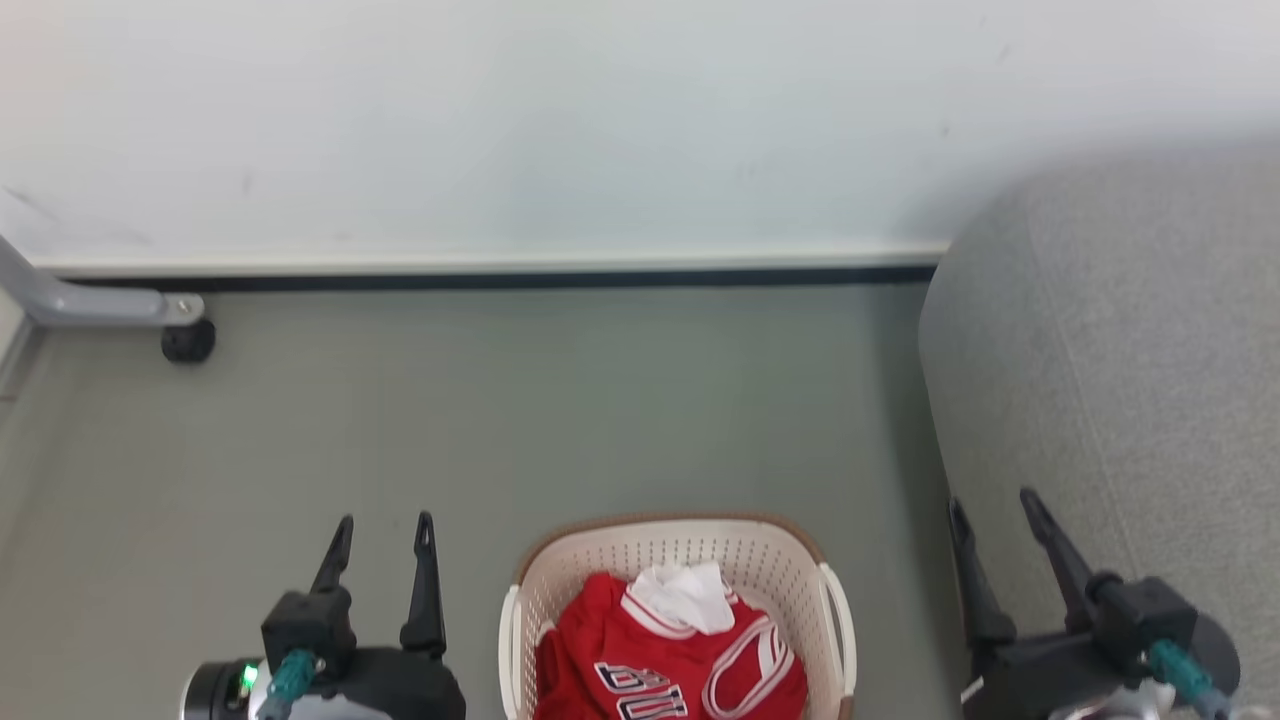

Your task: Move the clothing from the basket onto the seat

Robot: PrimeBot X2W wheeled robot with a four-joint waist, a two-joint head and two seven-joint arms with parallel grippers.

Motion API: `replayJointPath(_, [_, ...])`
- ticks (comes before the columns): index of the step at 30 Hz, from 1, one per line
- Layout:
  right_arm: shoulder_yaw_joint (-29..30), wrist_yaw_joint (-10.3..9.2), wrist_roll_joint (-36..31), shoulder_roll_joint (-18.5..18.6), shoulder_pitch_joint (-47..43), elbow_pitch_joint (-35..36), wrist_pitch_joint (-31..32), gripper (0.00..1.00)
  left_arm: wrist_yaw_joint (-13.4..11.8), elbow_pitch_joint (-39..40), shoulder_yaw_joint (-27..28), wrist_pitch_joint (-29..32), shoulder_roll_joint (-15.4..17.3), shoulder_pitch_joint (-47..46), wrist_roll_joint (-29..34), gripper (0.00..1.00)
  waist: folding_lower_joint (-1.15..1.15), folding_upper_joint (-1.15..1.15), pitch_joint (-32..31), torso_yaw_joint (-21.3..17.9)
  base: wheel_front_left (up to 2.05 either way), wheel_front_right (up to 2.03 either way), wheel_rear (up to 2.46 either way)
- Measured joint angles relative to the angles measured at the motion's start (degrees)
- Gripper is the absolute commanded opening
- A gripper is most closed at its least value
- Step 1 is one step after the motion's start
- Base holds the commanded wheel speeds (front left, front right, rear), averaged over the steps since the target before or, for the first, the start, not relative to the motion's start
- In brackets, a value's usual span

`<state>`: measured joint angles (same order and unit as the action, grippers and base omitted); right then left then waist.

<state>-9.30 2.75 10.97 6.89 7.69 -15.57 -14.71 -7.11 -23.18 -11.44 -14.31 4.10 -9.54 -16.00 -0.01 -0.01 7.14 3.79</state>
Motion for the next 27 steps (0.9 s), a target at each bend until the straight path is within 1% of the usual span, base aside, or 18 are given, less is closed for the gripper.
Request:
replayJointPath(5, [-0.02, -0.25, 0.01, -0.18, -3.97, 0.18, 0.0, 1.0, 0.0, 1.45, 0.14, -0.01, 0.25, 3.6, 0.32, 1.0, 0.0, 0.0, -3.85, 0.26, 0.0, 0.0, 0.0])
replayJointPath(13, [-0.24, -0.75, 0.02, -0.54, -8.81, 2.42, 0.0, 1.0, -0.01, 4.28, 0.45, 0.0, 0.9, 8.46, 1.46, 1.0, 0.0, 0.0, -9.26, 0.19, 0.0, 0.0, 0.0])
replayJointPath(27, [-0.47, -0.81, 0.01, -0.6, -10.94, 4.94, 0.0, 1.0, -0.01, 5.71, 1.53, 0.0, 1.29, 10.87, 1.47, 1.0, 0.01, 0.01, -11.07, -0.87, 0.0, 0.0, 0.0])
